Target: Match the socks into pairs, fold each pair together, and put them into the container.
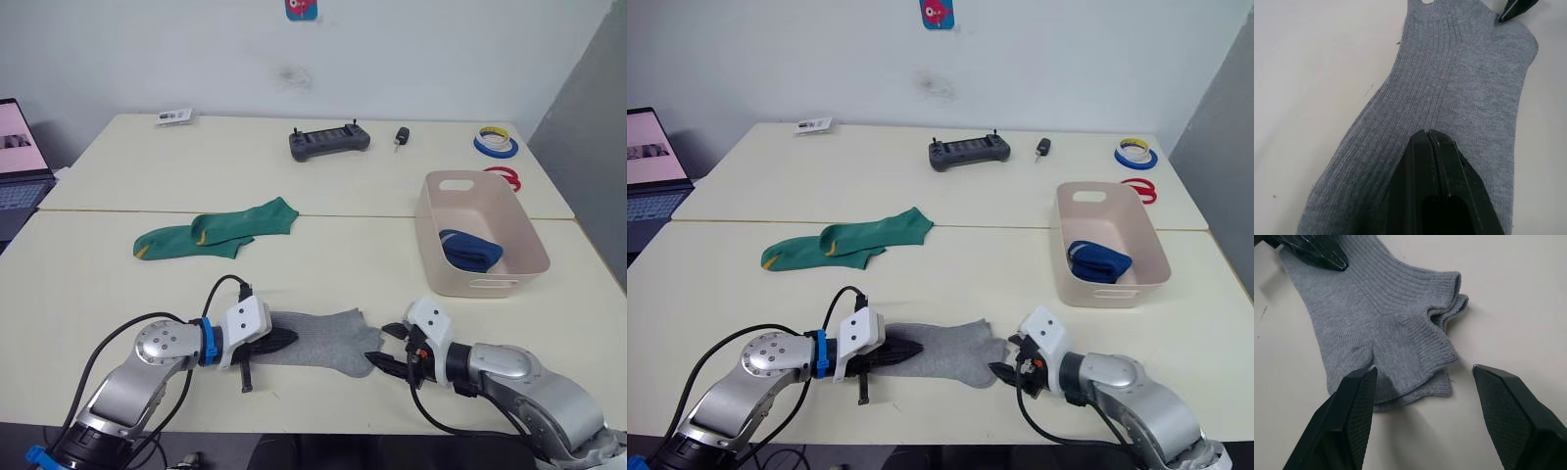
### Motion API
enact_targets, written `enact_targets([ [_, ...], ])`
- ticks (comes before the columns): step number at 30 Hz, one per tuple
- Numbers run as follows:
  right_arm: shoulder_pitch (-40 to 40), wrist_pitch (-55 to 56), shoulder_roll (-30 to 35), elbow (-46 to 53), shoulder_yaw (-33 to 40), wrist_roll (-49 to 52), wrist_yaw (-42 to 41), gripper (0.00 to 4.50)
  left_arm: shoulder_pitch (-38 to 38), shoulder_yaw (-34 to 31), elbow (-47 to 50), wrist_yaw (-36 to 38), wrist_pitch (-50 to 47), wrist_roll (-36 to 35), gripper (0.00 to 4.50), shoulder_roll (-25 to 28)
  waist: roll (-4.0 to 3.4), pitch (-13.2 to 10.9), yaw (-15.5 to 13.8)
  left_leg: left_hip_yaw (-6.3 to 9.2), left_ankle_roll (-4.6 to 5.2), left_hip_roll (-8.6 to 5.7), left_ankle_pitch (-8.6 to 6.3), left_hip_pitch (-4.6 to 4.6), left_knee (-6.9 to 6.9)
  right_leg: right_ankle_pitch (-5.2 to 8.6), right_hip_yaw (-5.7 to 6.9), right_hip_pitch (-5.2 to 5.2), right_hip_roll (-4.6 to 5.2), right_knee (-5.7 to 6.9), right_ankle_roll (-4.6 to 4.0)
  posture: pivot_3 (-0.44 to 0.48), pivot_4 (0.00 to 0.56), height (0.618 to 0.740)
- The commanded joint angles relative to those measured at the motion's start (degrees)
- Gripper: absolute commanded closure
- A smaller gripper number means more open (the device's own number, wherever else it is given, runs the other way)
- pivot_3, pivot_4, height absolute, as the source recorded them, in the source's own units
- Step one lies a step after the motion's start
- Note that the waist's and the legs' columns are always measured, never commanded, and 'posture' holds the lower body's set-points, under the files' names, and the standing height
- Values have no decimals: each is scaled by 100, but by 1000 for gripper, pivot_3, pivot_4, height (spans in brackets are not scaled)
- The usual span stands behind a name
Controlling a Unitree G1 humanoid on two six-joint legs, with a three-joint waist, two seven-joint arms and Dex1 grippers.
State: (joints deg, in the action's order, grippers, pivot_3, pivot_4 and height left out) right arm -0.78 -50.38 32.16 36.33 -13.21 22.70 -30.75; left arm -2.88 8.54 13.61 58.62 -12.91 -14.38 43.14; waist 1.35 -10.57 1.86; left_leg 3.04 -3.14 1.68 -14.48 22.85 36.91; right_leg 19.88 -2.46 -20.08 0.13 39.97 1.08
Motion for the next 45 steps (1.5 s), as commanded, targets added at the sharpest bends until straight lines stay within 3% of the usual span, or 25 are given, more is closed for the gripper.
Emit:
enact_targets([
  [1, 29, -64, -86, -48, -310, -167, 170, 1544, -20, 11, 44, 17, 93, 20, 4500, -58, 2, 3, 3, 0, 0, 1, 0, -1, 0, 0, 0, 0, -1, 0, 0, 0, 150, 740],
  [10, -18, 486, 311, 43, -667, -575, -184, 4475, 87, -136, 199, -65, 41, -65, 4500, -78, 3, 4, 2, 2, 0, 1, 0, -1, -1, 0, 1, 0, -3, 0, 0, 0, 150, 740],
  [14, -55, 851, 498, 26, -683, -708, -359, 4475, 144, -309, 290, -98, -64, -191, 4500, -32, 3, 4, -6, 2, 0, 0, 0, 0, 0, 0, 2, 0, -2, 0, 0, 0, 150, 740],
  [21, -391, 995, 539, -407, 20, -427, -640, 4475, -80, -443, 490, -147, -361, -370, 4500, -111, 2, 4, -10, 2, 0, -3, 0, 2, 1, 0, 3, 1, 0, 0, 0, 0, 150, 740],
  [32, -880, 1034, 1221, -628, 686, -140, -1488, 4475, -956, 284, 124, -322, -619, -21, 4500, -706, 2, 3, -20, 2, 1, -7, 0, 5, 4, 0, 5, 2, -1, 0, 0, 0, 150, 740],
  [45, -1319, 15, 1026, 187, 603, 664, -1449, 4475, -1211, 890, -801, -478, -454, 595, 4500, -1182, 1, 5, -19, 4, 1, -9, 1, 3, 8, -1, 5, 8, -3, 2, 0, 0, 150, 740],
])
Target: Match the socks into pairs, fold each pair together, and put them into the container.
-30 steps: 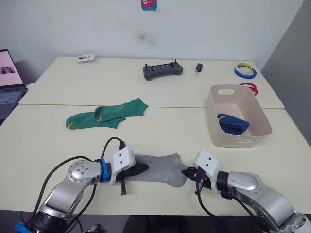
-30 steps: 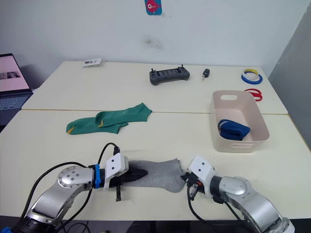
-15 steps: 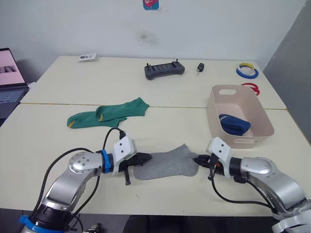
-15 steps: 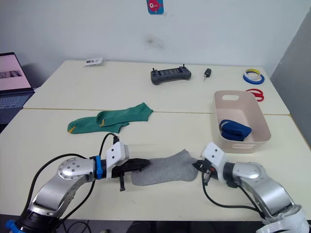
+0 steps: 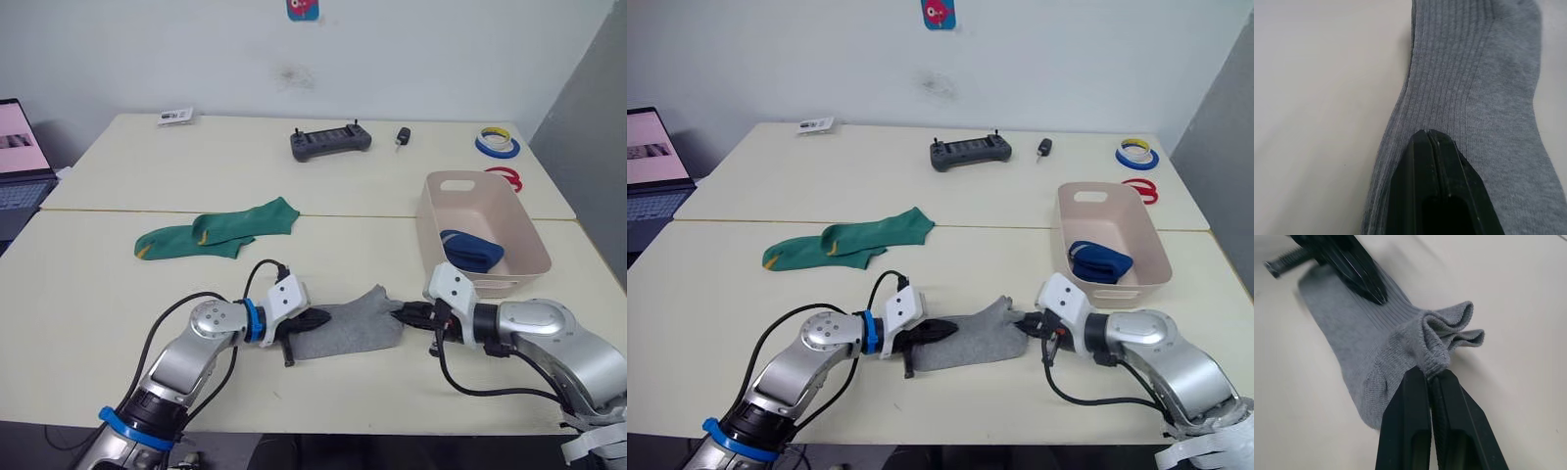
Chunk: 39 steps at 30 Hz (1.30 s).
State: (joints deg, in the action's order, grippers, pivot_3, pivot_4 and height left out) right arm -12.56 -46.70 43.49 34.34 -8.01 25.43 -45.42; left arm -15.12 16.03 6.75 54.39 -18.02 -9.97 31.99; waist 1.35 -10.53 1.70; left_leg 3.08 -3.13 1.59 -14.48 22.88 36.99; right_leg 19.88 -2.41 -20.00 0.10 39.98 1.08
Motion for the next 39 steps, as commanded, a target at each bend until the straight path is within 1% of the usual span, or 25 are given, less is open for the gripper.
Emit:
enact_targets([
  [1, -190, -535, -171, 449, 81, 540, 70, 4475, 3, 127, -116, -60, 66, 147, 4500, -95, 0, 0, -3, 1, 0, 0, 0, 0, 0, 0, 2, 1, 0, 0, 0, 0, 150, 740],
  [6, -490, -1480, -877, 524, -93, 1134, 587, 4475, 47, 63, -122, -21, 112, 147, 4500, -80, 0, 0, 2, 3, 0, 2, 0, -1, 0, 0, 1, 1, 2, 0, 0, 0, 150, 740],
  [9, -654, -1718, -1287, 364, -363, 1146, 870, 4475, 69, 37, -116, -29, 121, 133, 4500, -98, -1, 1, 0, 3, 0, 2, 0, 0, 0, 0, 1, -1, 2, 1, 0, 0, 150, 740],
  [12, -757, -1691, -1558, 76, -669, 978, 1033, 4475, 117, -118, 27, -37, 54, -13, 4500, -87, -1, 1, 4, 1, 0, 1, 0, -1, -1, 0, -1, -2, 2, 1, 0, 0, 150, 740],
  [14, -791, -1577, -1604, -108, -848, 818, 1059, 4475, 153, -296, 152, -5, -32, -155, 4500, 4, -1, 1, 6, 3, 0, 3, 0, 0, -1, 0, 0, -3, 2, 1, 0, 0, 150, 740],
  [19, -844, -1425, -1598, -299, -948, 708, 1004, 4475, 357, -825, 567, 262, -305, -586, 4500, 538, -1, 0, 21, 2, 0, 6, 0, 3, -3, 0, -1, -12, 2, 3, 0, 0, 150, 740],
  [23, -882, -1354, -1653, -371, -998, 686, 1006, 4475, 599, -1008, 856, 419, -579, -825, 4500, 864, -2, 0, 15, 3, 0, 6, 0, 3, -3, 0, 0, -11, 2, 2, 0, 0, 150, 740],
  [31, -1061, -1362, -1945, -512, -1222, 626, 1072, 4475, 796, -725, 716, 222, -508, -595, 4500, 697, -2, 0, 14, 2, 0, 6, 0, 3, -4, 0, 0, -11, 4, 2, 0, 0, 150, 740],
  [39, -1111, -1250, -2272, -963, -1562, 291, 1189, 4475, 799, -782, 629, 181, -486, -603, 4500, 665, -2, 0, 15, 2, 0, 6, 0, 2, -4, 0, 0, -13, 4, 2, -1, 0, 150, 740],
])
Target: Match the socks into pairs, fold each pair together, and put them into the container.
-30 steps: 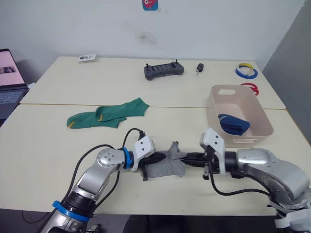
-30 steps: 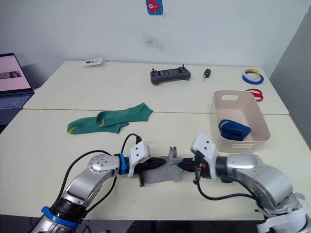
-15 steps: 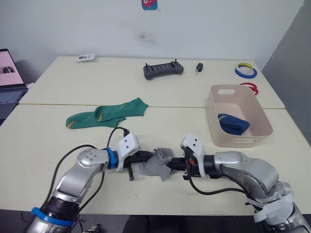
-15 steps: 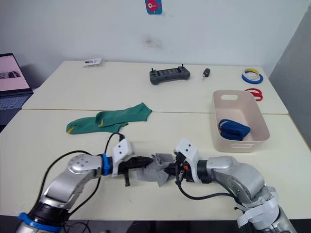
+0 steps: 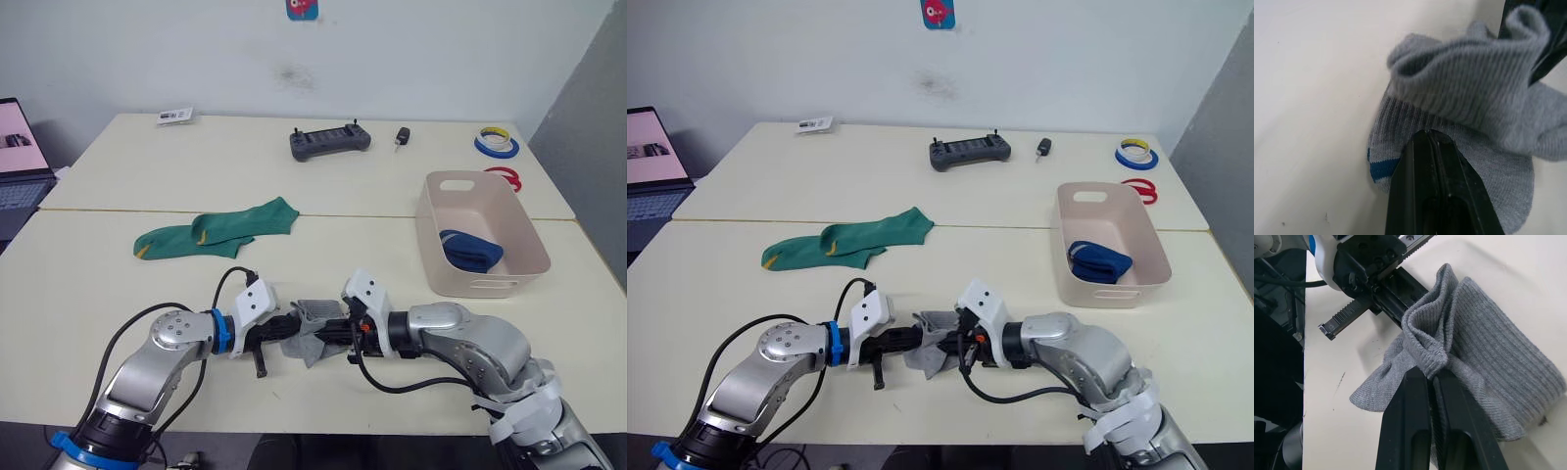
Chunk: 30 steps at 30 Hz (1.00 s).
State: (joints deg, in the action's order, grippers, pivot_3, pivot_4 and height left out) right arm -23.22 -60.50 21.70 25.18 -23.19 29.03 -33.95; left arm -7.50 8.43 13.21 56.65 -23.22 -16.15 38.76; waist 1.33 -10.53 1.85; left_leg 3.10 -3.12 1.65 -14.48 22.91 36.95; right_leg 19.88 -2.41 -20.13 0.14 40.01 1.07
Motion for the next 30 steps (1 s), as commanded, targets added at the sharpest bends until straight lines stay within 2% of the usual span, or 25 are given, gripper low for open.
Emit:
enact_targets([
  [1, -26, 125, -183, -99, 12, -33, 58, 4475, 40, -48, -17, -56, 27, 4, 4500, -9, 0, 0, 0, -1, 0, 0, 0, 0, 0, 0, -1, 0, 0, 0, 0, 0, 150, 740],
  [4, -23, 23, -260, -60, 89, 111, -45, 3795, 76, -138, 2, -97, 28, -23, 4500, 22, 0, 0, 0, 0, 0, 1, 0, 0, 0, 0, -1, -1, 0, 0, 0, 0, 150, 740],
  [9, -30, -270, -2, 392, 446, 449, -154, 2128, 206, -515, 196, -205, -115, -247, 4500, 95, -1, -1, -1, 1, 0, 1, 0, 0, 0, 0, 0, -1, 1, 0, 0, 0, 150, 740],
  [13, -28, 6, 520, 831, 666, 485, -411, 760, 337, -1105, 357, -227, -436, -582, 4500, 303, -1, -1, -1, 3, 0, 2, 0, 2, 0, 0, 2, -3, 1, 0, 0, 0, 150, 740],
  [17, 12, 399, 703, 731, 737, 351, -489, 760, 378, -1680, 395, -112, -808, -987, 4500, 628, -2, -2, 6, 3, 1, 4, 0, 2, -3, 0, 3, -5, 0, -1, 0, 0, 150, 740],
  [21, -71, 804, 500, 369, 483, -2, -360, 1743, 247, -1824, 392, -53, -926, -1126, 4500, 809, -2, -2, 3, 1, 0, 2, 0, 1, -4, 0, 1, -5, 0, -1, 0, 0, 150, 740],
  [29, -56, 722, 292, 116, -153, -117, -538, 4482, 3, -1649, 564, -142, -939, -1167, 4500, 730, -1, -2, 0, -2, 0, 2, 0, 3, -3, 0, -1, -6, 2, -2, 0, 0, 150, 740],
  [30, -49, 716, 249, 76, -228, -135, -528, 4482, -22, -1609, 600, -135, -934, -1162, 4500, 717, -1, -2, 0, -2, 0, 2, 0, 3, -3, 0, -1, -6, 2, -1, 0, 0, 150, 740],
])
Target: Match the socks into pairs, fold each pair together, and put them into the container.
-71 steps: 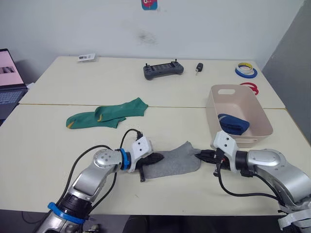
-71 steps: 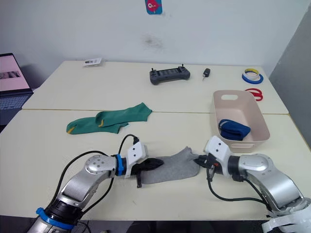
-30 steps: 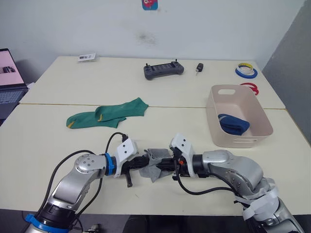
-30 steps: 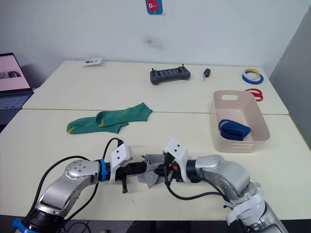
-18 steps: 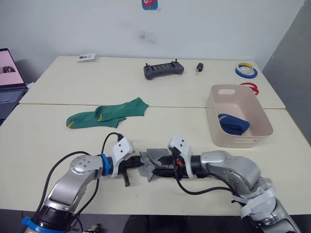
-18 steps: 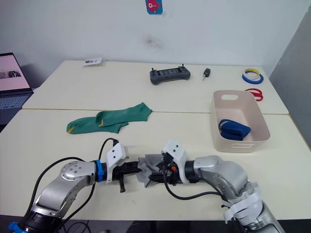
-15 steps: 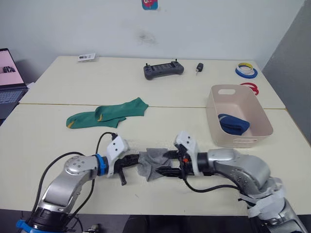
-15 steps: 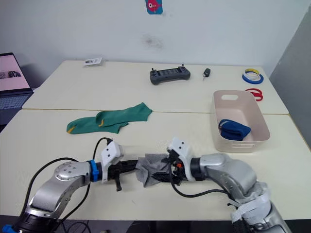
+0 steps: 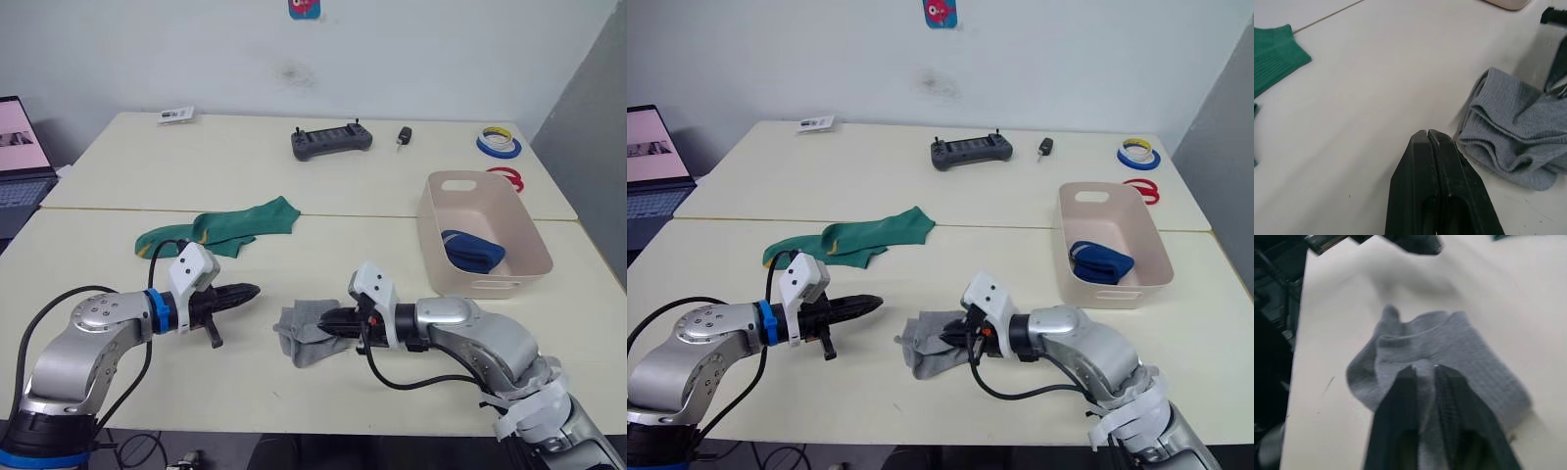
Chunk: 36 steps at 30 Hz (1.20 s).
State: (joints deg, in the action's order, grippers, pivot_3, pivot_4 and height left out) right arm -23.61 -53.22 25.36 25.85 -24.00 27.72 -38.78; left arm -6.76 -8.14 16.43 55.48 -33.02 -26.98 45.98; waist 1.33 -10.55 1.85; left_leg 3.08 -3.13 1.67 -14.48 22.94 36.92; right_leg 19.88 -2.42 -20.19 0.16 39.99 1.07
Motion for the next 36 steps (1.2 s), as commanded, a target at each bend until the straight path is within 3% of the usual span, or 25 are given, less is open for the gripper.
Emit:
enact_targets([
  [1, -8, -19, -173, -44, -219, -20, -36, 4482, -133, 96, 326, -7, 40, -83, 4500, -19, 0, 0, 0, 1, 0, 1, 0, 0, 0, 0, 1, 0, 0, 0, 0, 0, 150, 740],
  [11, -188, -139, -687, -440, -292, 22, -16, 4482, -619, 707, 676, 153, 115, -41, 4500, -121, 0, 0, 1, 0, 0, -1, 0, 0, 0, 0, 1, 0, -2, 1, 0, 0, 150, 740],
  [21, -100, -399, 380, 416, 448, 419, -394, 4482, -425, 1400, 551, 721, 849, 543, 4500, 157, -1, -1, -4, 0, 0, -1, 0, 0, -1, 0, 1, 0, -2, -1, 0, 0, 150, 740],
  [32, 35, 343, 366, 184, 153, -267, -184, 4482, -319, 1652, -593, 1181, 1856, 1396, 4500, 541, -4, -2, 0, -3, 0, -1, 0, 2, 0, 0, -1, -2, -6, -1, 0, 0, 150, 740],
  [36, 14, 742, 321, 28, -2, -551, -241, 4482, -383, 1528, -759, 1263, 1982, 1365, 4500, 533, -4, -3, 1, -2, 1, -1, 0, 1, 0, 0, 0, -2, -5, -1, 0, 0, 150, 740],
])
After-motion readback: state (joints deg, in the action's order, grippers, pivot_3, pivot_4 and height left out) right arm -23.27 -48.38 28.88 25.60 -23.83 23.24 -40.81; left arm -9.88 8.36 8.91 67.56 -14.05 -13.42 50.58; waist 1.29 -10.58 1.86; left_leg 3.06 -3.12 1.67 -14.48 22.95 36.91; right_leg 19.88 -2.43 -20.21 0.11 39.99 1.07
